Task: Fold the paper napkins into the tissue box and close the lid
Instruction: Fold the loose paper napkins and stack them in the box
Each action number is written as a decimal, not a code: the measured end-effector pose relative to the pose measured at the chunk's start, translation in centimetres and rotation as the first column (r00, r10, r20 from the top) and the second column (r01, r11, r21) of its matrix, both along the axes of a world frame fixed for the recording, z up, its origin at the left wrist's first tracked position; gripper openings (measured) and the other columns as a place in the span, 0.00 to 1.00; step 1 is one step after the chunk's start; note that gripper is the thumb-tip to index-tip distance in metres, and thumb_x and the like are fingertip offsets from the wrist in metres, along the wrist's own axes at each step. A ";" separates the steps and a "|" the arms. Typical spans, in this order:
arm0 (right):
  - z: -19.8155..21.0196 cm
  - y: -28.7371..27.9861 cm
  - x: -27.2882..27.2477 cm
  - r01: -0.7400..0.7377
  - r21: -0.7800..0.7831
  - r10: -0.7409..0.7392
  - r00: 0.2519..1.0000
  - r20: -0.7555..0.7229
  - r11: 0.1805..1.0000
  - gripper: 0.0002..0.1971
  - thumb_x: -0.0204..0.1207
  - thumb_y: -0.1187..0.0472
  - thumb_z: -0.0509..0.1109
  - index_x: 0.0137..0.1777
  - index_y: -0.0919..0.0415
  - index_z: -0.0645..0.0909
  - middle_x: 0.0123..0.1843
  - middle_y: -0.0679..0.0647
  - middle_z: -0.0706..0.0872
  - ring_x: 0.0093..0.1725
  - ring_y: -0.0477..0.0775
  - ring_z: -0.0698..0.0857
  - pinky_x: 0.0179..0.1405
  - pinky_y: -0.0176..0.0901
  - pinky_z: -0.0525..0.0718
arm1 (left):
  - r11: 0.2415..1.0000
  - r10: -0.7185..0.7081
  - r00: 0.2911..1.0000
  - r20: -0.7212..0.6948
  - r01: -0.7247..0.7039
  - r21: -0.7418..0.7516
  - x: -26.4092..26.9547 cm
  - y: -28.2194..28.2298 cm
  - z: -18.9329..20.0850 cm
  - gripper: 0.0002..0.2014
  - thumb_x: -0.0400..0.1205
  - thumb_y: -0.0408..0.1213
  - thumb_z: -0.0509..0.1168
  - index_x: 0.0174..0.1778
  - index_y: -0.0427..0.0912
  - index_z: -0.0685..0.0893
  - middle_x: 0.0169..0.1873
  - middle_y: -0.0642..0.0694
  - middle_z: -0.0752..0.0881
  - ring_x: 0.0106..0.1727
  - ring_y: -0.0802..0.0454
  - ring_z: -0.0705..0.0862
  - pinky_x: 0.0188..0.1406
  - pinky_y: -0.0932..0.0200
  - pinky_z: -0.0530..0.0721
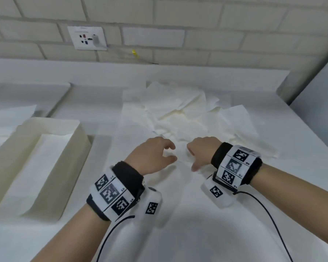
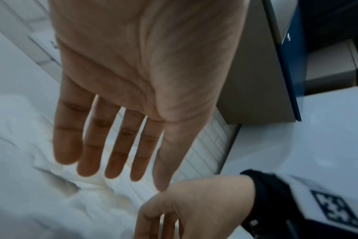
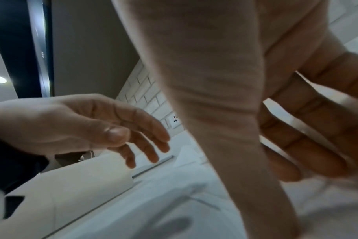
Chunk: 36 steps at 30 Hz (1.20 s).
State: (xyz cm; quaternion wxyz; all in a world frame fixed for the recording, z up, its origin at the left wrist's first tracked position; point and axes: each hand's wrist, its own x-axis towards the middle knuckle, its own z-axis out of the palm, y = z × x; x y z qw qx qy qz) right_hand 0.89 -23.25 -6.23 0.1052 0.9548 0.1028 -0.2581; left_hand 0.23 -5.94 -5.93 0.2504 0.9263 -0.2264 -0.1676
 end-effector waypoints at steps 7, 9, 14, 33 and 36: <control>0.0 0.9 -0.8 -0.068 -0.046 0.070 0.997 0.037 0.997 0.13 0.73 0.63 0.70 0.57 0.60 0.77 0.38 0.49 0.70 0.46 0.58 0.82 0.36 0.42 0.72 | 0.977 -0.153 0.987 -0.043 0.158 0.141 1.6 -3.3 -0.9 0.26 0.80 0.46 0.68 0.74 0.47 0.73 0.72 0.49 0.74 0.74 0.51 0.69 0.71 0.53 0.70; 0.7 0.5 -1.0 -0.059 0.007 0.058 0.995 0.085 0.998 0.12 0.76 0.65 0.65 0.59 0.61 0.77 0.41 0.51 0.72 0.47 0.59 0.81 0.39 0.44 0.71 | 0.979 -0.155 0.987 -0.037 0.158 0.127 1.9 -3.7 -1.1 0.27 0.79 0.45 0.69 0.75 0.47 0.73 0.71 0.48 0.75 0.73 0.50 0.70 0.71 0.52 0.70; 3.3 -1.2 -0.7 -0.006 0.281 -0.039 0.987 0.154 0.960 0.07 0.74 0.69 0.61 0.44 0.55 0.74 0.42 0.50 0.71 0.41 0.56 0.75 0.35 0.42 0.70 | 0.992 -0.114 0.993 0.020 0.113 0.058 2.6 -3.9 -1.5 0.26 0.76 0.45 0.72 0.71 0.48 0.77 0.64 0.47 0.79 0.67 0.48 0.74 0.64 0.55 0.73; 4.2 -2.9 -0.4 0.056 0.689 -0.237 0.956 0.171 0.722 0.09 0.76 0.63 0.65 0.51 0.51 0.83 0.38 0.41 0.79 0.36 0.38 0.76 0.46 0.42 0.78 | 0.881 0.131 0.982 0.139 -0.051 -0.471 2.2 -1.8 -0.2 0.07 0.79 0.41 0.70 0.51 0.49 0.91 0.38 0.66 0.85 0.41 0.72 0.82 0.41 0.76 0.76; 3.5 -2.6 -0.2 0.028 0.695 -0.275 0.929 0.247 0.718 0.10 0.74 0.65 0.64 0.47 0.51 0.85 0.35 0.39 0.79 0.36 0.39 0.76 0.47 0.47 0.81 | 0.871 0.137 0.980 0.141 -0.051 -0.489 1.9 -1.2 -0.1 0.06 0.77 0.41 0.72 0.48 0.52 0.91 0.38 0.65 0.87 0.41 0.69 0.83 0.41 0.74 0.76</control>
